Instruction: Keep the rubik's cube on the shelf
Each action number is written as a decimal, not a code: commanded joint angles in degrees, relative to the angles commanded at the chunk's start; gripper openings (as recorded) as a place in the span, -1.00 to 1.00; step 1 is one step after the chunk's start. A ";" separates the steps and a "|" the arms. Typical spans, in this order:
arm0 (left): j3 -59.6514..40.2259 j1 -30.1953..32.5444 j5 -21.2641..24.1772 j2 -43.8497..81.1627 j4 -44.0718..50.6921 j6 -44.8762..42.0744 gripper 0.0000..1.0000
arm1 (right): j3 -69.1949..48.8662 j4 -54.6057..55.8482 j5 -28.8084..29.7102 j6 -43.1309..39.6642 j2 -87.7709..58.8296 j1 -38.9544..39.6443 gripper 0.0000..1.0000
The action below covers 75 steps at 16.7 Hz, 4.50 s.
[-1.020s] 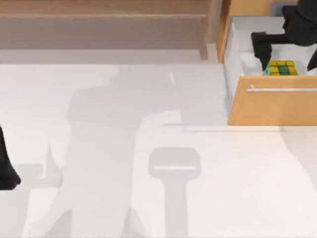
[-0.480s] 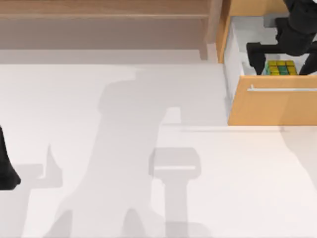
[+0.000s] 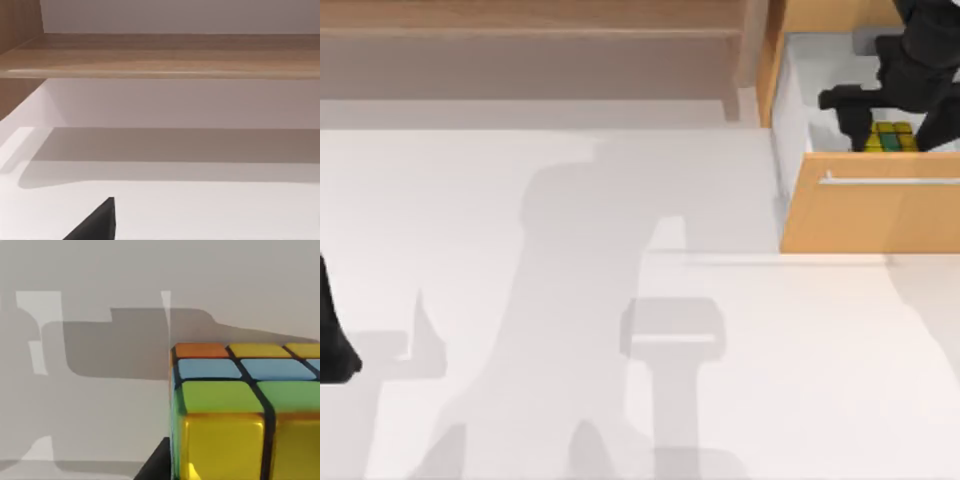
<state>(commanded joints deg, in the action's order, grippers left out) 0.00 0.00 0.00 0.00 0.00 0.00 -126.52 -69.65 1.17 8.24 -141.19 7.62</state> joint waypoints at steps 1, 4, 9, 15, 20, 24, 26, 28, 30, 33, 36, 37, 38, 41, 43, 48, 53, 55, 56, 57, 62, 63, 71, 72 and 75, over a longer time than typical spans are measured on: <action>0.00 0.00 0.00 0.00 0.00 0.00 1.00 | 0.00 0.00 0.00 0.00 0.00 0.00 -0.51; 0.00 0.00 0.00 0.00 0.00 0.00 1.00 | 0.00 0.00 0.00 0.00 0.00 0.00 -0.96; 0.00 0.00 0.00 0.00 0.00 0.00 1.00 | 0.00 0.00 0.00 0.00 0.00 0.00 -1.00; 0.00 0.00 0.00 0.00 0.00 0.00 1.00 | 0.58 0.37 -0.46 -0.67 0.39 0.03 -1.00; 0.00 0.00 0.00 0.00 0.00 0.00 1.00 | 5.42 3.18 -5.59 -9.51 4.07 -1.20 -1.00; 0.00 0.00 0.00 0.00 0.00 0.00 1.00 | 6.17 3.33 -7.75 -14.09 5.75 -1.41 -1.00; 0.00 0.00 0.00 0.00 0.00 0.00 1.00 | 4.68 1.92 -7.39 -13.39 5.40 -1.22 -1.00; 0.00 0.00 0.00 0.00 0.00 0.00 1.00 | 1.93 -0.43 -6.18 -10.76 4.32 -1.09 -1.00; 0.00 0.00 0.00 0.00 0.00 0.00 1.00 | -1.76 -3.18 -4.18 -6.61 2.60 -0.88 -1.00; 0.00 0.00 0.00 0.00 0.00 0.00 1.00 | -6.63 -6.51 -0.88 -1.01 0.10 -0.14 -1.00; 0.00 0.00 0.00 0.00 0.00 0.00 1.00 | -7.70 -7.23 -0.01 0.05 -0.47 0.14 -1.00; 0.00 0.00 0.00 0.00 0.00 0.00 1.00 | -7.70 -7.23 -0.01 0.05 -0.47 0.14 -1.00; 0.00 0.00 0.00 0.00 0.00 0.00 1.00 | -7.70 -7.23 -0.01 0.05 -0.47 0.14 -1.00; 0.00 0.00 0.00 0.00 0.00 0.00 1.00 | -6.42 -7.21 0.06 -0.02 0.52 -0.35 -1.00; 0.00 0.00 0.00 0.00 0.00 0.00 1.00 | -4.63 -7.00 1.16 -0.45 2.51 0.16 -1.00; 0.00 0.00 0.00 0.00 0.00 0.00 1.00 | 2.70 -1.56 6.92 -2.48 12.83 5.14 -1.00; 0.00 0.00 0.00 0.00 0.00 0.00 1.00 | 12.62 12.19 14.13 -4.99 21.48 15.95 -1.00; 0.00 0.00 0.00 0.00 0.00 0.00 1.00 | 17.20 19.91 17.18 -6.00 22.90 20.81 -1.00; 0.00 0.00 0.00 0.00 0.00 0.00 1.00 | 19.41 24.28 18.78 -6.50 23.18 23.06 -1.00; 0.00 0.00 0.00 0.00 0.00 0.00 1.00 | 21.52 28.92 20.45 -7.00 23.25 25.16 -1.00; 0.00 0.00 0.00 0.00 0.00 0.00 1.00 | 29.75 55.96 29.47 -9.37 20.80 32.73 -1.00; 0.00 0.00 0.00 0.00 0.00 0.00 1.00 | 30.89 61.81 31.28 -9.81 19.86 33.76 -1.00; 0.00 0.00 0.00 0.00 0.00 0.00 1.00 | 35.79 104.85 43.35 -12.56 10.11 38.87 -1.00; 0.00 0.00 0.00 0.00 0.00 0.00 1.00 | 36.02 108.95 44.42 -12.81 9.00 39.15 -1.00; 0.00 0.00 0.00 0.00 0.00 0.00 1.00 | 36.39 118.42 46.89 -13.40 6.55 39.63 -1.00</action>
<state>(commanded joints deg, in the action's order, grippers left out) 0.00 0.00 0.00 0.00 0.00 0.00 -90.13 48.76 48.06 -5.16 -134.64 47.24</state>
